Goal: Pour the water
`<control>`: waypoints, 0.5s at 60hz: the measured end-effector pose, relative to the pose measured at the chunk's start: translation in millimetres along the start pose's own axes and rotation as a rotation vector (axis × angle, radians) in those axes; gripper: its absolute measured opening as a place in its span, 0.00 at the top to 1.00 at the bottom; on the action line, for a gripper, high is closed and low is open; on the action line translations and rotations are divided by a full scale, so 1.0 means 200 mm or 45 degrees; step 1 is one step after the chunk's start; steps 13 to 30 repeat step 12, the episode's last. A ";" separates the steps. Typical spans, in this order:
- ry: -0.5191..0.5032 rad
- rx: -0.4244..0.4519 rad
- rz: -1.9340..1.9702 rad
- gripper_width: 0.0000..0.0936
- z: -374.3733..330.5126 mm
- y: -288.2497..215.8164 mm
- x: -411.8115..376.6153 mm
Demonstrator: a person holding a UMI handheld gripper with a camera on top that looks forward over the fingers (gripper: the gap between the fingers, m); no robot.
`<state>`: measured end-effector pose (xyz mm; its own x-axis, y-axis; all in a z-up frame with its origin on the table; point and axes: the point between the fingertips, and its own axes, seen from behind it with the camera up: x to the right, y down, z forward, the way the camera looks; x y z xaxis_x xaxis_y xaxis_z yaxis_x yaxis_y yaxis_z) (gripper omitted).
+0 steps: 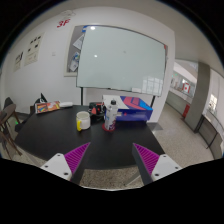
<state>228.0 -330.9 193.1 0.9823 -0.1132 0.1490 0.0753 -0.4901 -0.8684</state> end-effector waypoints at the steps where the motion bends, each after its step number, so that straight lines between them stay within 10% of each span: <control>1: 0.001 0.004 -0.002 0.10 0.00 0.00 0.00; 30: -0.034 0.003 0.059 0.10 -0.03 -0.02 -0.03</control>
